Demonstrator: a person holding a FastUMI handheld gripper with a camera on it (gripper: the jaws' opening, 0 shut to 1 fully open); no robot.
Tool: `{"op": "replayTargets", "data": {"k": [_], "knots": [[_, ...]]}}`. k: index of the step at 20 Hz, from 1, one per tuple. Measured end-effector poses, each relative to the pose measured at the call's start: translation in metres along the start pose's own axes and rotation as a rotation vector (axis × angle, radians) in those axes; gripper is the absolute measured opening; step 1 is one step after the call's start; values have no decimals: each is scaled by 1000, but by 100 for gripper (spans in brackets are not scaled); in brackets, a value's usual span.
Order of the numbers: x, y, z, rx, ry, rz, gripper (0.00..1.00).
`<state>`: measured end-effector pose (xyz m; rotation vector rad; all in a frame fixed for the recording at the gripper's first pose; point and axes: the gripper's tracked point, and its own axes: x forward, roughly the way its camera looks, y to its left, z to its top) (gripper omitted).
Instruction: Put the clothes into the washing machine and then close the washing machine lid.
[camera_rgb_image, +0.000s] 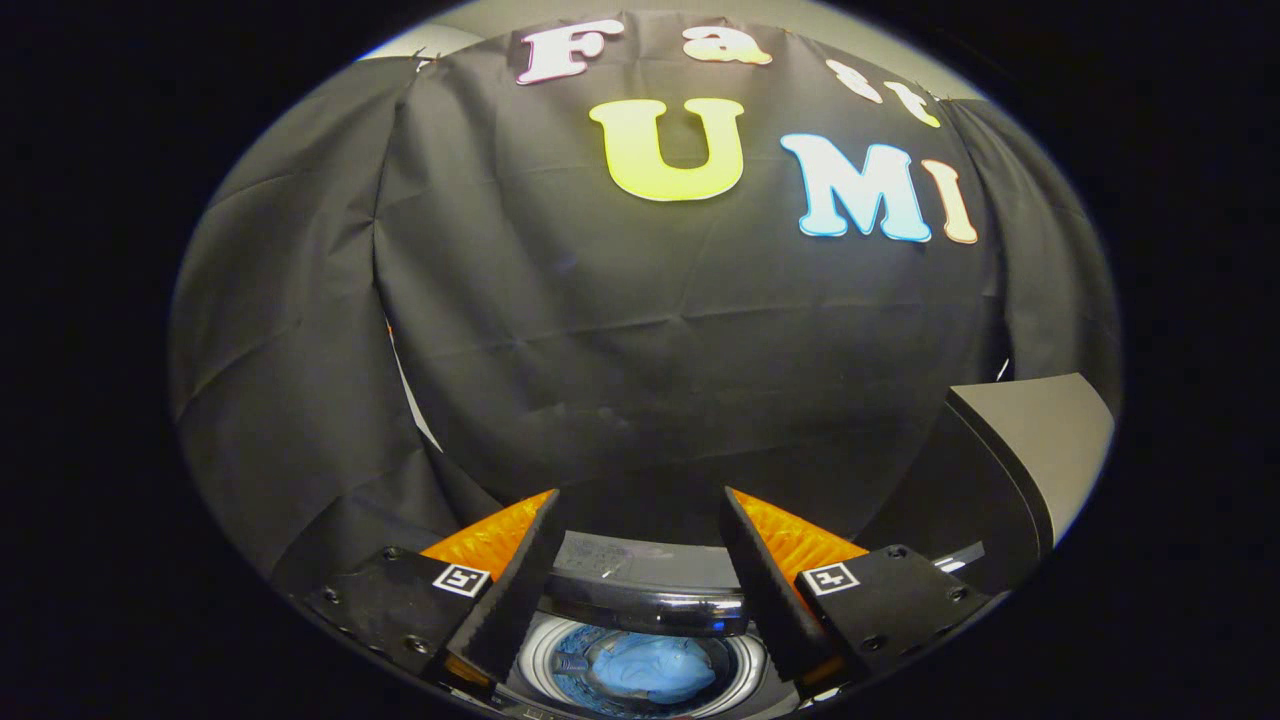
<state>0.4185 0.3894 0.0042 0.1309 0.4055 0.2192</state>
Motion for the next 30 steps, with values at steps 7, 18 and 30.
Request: {"op": "replayTargets", "data": {"k": [7, 18, 30], "knots": [[-3, -1, -3, -4, -45, -15, 97], [-15, -3, -27, -110, 14, 38, 99], [-197, -67, -126, -217, -13, 283, 100]]}}
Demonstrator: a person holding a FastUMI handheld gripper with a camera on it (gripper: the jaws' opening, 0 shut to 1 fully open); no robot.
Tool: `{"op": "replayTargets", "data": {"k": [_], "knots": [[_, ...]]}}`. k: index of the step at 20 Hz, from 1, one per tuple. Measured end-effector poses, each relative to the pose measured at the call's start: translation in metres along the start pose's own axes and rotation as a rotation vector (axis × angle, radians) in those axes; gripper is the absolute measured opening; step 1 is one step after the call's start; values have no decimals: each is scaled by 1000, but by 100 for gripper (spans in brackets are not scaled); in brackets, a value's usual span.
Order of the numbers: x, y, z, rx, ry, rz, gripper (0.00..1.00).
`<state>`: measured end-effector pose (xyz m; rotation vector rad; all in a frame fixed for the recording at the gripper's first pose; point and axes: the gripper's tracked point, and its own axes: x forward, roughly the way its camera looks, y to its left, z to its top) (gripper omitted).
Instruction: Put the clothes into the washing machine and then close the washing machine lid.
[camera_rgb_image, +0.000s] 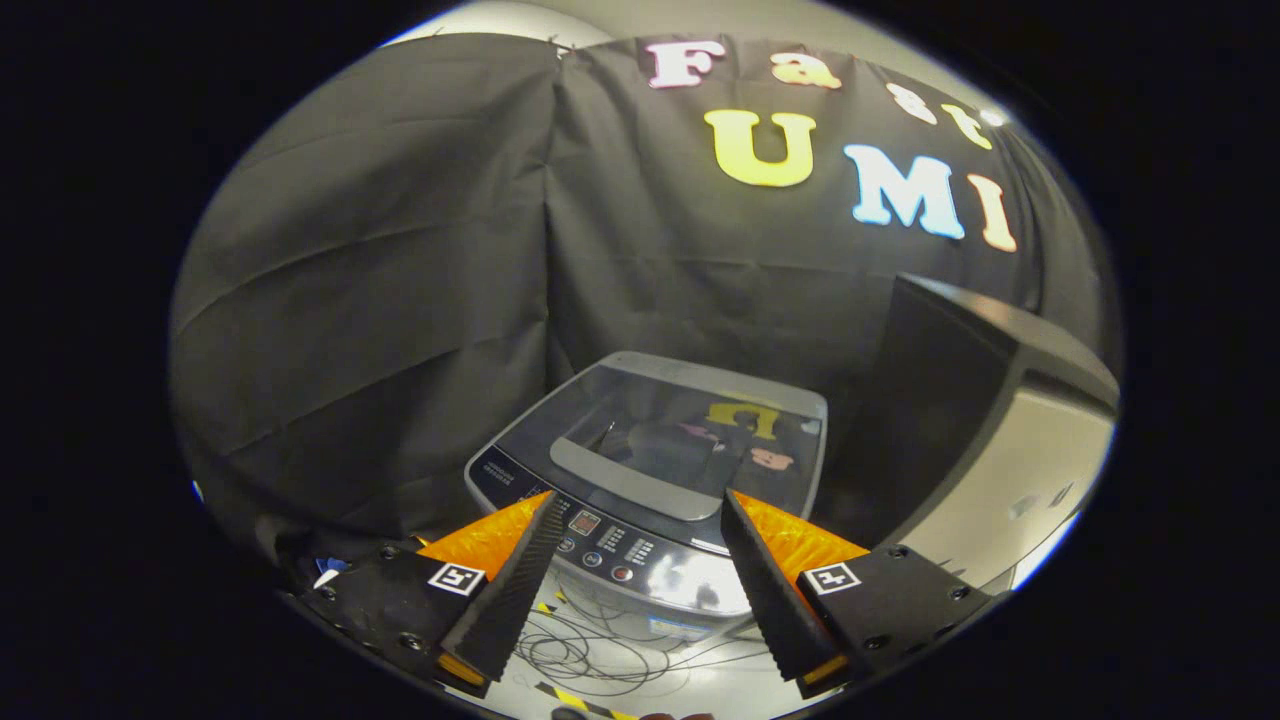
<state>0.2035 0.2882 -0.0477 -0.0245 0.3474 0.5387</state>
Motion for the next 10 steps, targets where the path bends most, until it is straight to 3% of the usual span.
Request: {"op": "replayTargets", "data": {"k": [5, 10], "knots": [[-99, -62, 59, 4, -215, -51, 100], [-197, -126, 68, -18, -318, -201, 99]]}}
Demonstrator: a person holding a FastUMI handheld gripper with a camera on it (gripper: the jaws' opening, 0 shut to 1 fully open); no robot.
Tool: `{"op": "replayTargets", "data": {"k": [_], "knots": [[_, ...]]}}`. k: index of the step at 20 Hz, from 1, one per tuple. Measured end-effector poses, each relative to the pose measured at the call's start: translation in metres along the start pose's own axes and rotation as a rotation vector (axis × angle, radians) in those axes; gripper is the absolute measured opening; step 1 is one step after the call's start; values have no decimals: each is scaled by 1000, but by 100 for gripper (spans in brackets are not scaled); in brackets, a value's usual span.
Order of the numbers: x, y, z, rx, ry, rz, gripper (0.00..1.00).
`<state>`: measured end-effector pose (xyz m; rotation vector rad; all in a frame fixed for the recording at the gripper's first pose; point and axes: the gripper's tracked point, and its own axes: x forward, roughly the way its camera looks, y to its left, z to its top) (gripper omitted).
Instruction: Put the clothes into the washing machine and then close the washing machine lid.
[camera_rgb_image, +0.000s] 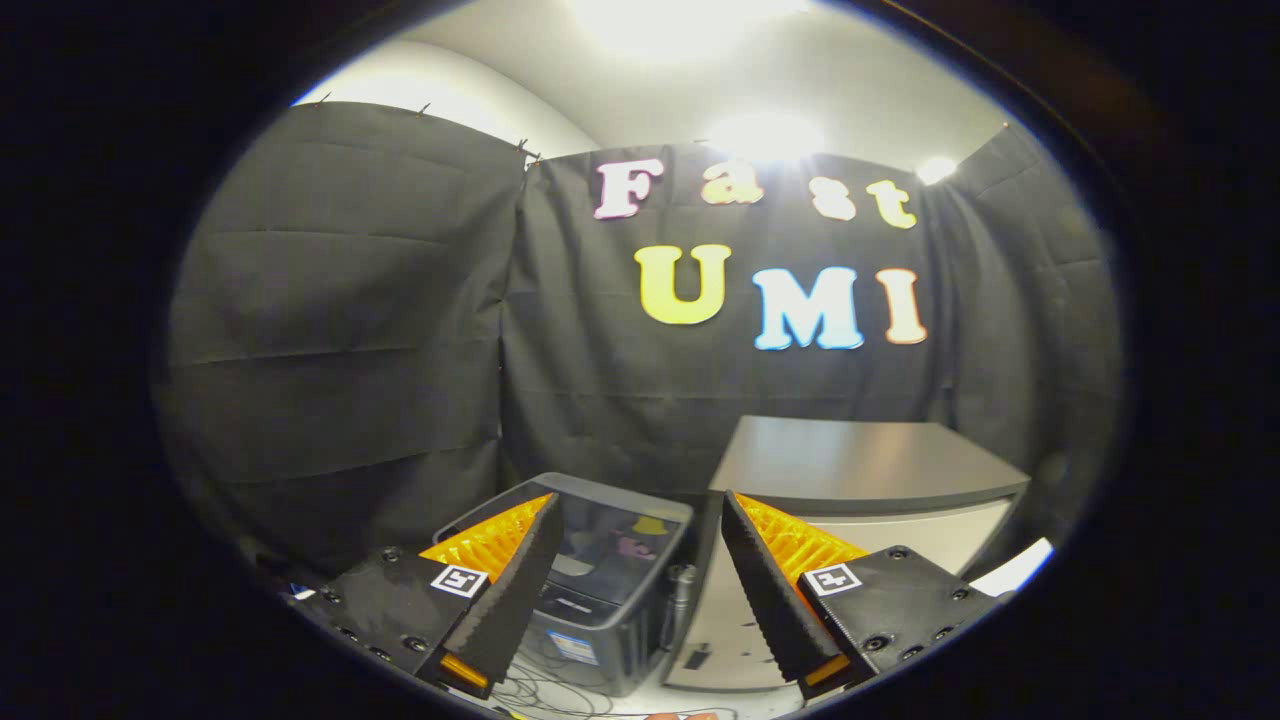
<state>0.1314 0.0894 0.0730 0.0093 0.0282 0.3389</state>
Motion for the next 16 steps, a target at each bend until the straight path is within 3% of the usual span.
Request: {"op": "replayTargets", "data": {"k": [7, 10, 16], "knots": [[-82, -70, 18, 33, -43, -188, 99], [-102, -77, 1, 33, -37, -235, 99], [-117, -89, 16, 10, -90, -299, 99]]}}
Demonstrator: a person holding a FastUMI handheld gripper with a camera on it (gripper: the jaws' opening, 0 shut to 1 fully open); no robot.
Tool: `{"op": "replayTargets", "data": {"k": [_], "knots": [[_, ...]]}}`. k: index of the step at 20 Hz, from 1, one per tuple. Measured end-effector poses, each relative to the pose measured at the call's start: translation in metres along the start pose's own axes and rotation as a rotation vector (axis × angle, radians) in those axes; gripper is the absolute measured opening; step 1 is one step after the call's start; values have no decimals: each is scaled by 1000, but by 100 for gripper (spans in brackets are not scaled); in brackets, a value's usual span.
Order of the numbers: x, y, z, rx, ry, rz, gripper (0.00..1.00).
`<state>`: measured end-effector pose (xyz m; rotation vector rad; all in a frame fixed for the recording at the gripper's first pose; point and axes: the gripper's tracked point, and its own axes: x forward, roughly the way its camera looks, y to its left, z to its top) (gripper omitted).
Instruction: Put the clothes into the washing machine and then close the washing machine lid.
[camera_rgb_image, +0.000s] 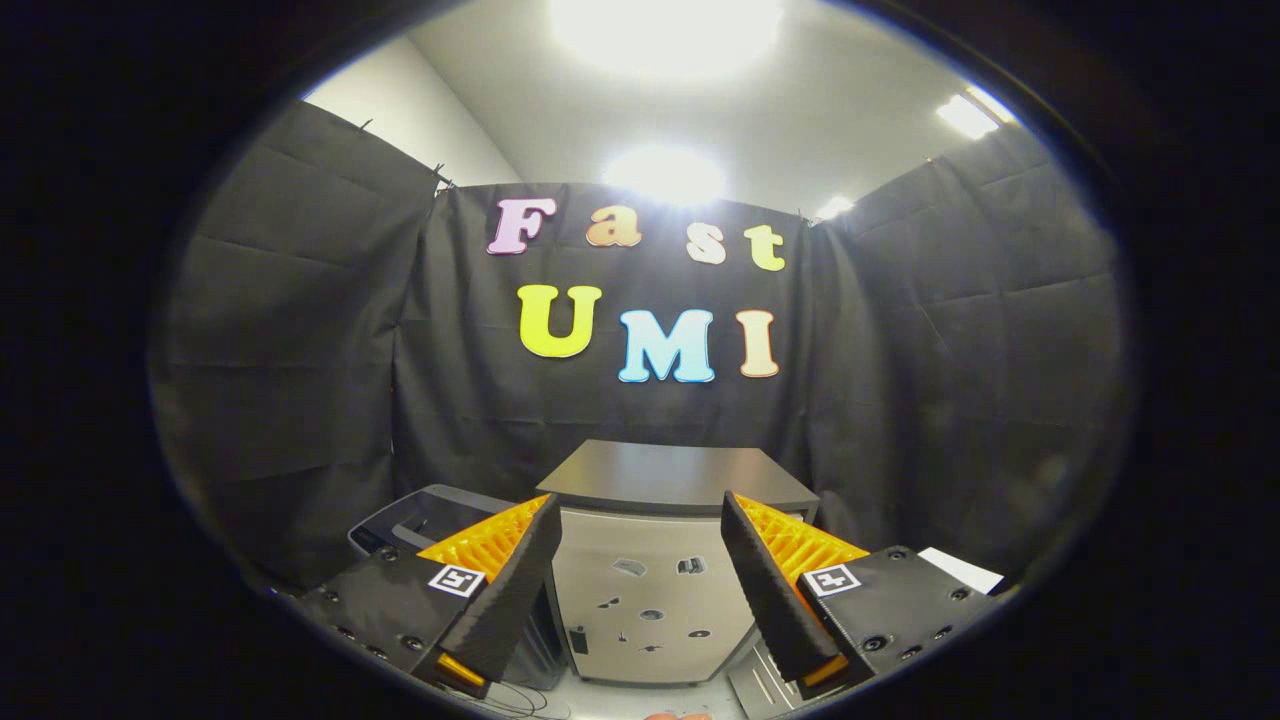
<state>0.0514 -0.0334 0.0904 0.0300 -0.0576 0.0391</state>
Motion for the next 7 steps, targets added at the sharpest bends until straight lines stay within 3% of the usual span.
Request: {"op": "replayTargets", "data": {"k": [7], "knots": [[3, 3, -1, 4, 1, -16, 99]]}}
